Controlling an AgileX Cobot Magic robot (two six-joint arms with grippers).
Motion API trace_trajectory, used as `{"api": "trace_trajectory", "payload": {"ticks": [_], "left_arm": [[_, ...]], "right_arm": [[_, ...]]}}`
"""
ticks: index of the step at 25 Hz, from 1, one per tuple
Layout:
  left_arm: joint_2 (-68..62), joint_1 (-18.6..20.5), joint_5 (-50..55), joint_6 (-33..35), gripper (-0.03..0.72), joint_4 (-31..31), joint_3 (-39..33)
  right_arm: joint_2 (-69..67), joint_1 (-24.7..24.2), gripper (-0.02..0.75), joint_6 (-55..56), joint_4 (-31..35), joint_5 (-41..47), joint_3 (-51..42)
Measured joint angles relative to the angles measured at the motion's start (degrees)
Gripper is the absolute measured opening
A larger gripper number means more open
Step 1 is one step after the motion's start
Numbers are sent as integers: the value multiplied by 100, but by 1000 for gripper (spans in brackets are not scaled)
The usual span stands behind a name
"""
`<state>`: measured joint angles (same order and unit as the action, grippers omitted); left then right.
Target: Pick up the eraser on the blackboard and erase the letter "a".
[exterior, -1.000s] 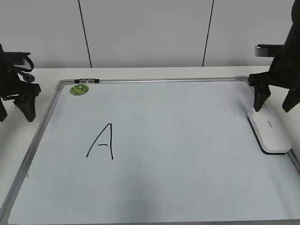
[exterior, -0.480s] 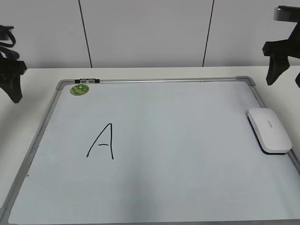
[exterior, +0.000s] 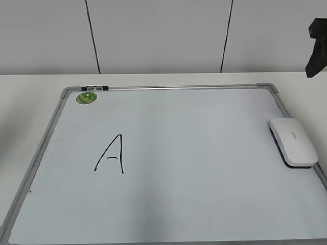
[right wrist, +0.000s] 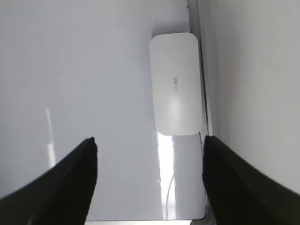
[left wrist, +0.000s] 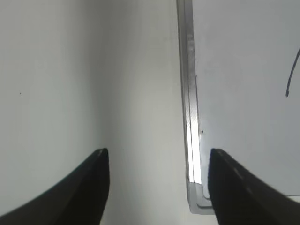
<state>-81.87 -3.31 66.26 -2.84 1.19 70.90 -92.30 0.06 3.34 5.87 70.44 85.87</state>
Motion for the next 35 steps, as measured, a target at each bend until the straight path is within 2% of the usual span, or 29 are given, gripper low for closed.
{"api": "trace_trajectory", "payload": {"ticks": [3, 6, 10, 14, 20, 29, 35], "left_arm": [[703, 0, -294, 0, 478, 35, -645], [1500, 0, -568, 0, 477, 23, -1217], [2550, -106, -685, 0, 476, 3, -1899], [3462, -402, -675, -37, 466, 57, -2547], [4646, -738, -560, -132, 461, 118, -3359], [6079, -1089, 55, -146, 459, 287, -3541], [6627, -1136, 32, -146, 452, 453, -3676]], "right_arm": [[226, 174, 519, 0, 0, 0, -173], [903, 660, 519, 0, -99, 0, -923], [1774, 934, 518, 53, -109, -321, -1913], [3017, 967, 517, 117, -112, -725, -2958], [4891, 972, 516, 116, -112, -783, -4120], [7609, 972, 515, 116, -500, 150, -4723], [8494, 972, 515, 116, -1095, 210, -5063]]}}
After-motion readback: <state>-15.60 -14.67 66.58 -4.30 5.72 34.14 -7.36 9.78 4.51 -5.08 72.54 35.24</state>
